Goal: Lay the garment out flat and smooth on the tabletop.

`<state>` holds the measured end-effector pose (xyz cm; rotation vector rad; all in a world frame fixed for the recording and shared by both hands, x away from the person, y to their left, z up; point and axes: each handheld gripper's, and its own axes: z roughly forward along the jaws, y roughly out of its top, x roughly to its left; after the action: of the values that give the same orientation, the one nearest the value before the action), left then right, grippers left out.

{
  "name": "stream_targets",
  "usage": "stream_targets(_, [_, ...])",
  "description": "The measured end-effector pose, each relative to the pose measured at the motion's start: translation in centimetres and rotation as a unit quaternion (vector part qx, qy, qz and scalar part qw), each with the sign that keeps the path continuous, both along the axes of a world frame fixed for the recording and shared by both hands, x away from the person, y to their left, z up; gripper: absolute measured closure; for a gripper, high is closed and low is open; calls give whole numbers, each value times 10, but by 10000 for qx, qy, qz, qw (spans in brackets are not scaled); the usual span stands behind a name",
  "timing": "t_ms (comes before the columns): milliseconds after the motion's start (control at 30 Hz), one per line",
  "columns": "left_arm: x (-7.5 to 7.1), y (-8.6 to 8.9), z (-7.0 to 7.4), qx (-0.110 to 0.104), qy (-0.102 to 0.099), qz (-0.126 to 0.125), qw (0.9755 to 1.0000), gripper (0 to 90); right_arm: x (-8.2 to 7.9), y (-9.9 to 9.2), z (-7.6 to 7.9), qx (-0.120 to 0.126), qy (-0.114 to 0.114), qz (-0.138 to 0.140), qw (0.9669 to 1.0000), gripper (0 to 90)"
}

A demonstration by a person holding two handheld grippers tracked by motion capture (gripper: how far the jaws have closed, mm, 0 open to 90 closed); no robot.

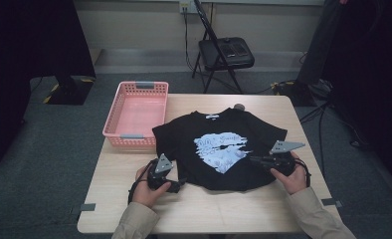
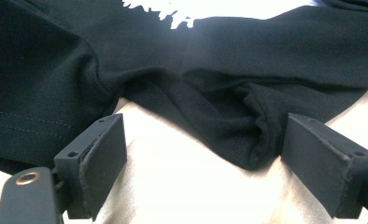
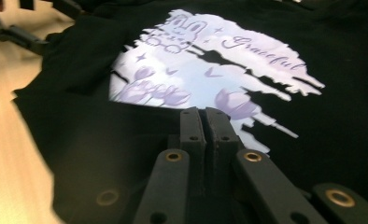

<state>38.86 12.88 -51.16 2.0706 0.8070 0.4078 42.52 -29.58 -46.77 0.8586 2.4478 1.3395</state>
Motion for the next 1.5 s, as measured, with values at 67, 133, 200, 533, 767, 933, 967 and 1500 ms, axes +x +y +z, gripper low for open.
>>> stream_targets(67, [0,0,0,-1,1,0,10000,141,-5,-2,-1,42,2,43,10000,868])
stream_targets(133, [0,0,0,-3,-1,0,10000,141,-10,-4,-1,126,7,73,9999,868])
stream_targets(200, [0,0,0,-3,3,0,10000,141,-15,-6,-1,134,-16,87,9999,869])
stream_targets(533, [0,0,0,-2,1,0,10000,141,-40,-13,-3,260,-39,115,9996,869])
stream_targets(767, [0,0,0,-3,2,0,10000,141,-51,-21,-7,407,45,66,9991,869])
stream_targets(933, [0,0,0,-5,1,0,10000,141,-59,-24,-6,441,19,50,9990,869])
stream_targets(967, [0,0,0,-2,2,0,10000,141,-60,-25,-6,461,14,46,9989,869])
stream_targets(1500, [0,0,0,-4,1,-6,10000,141,-82,-37,-3,630,27,58,9980,869])
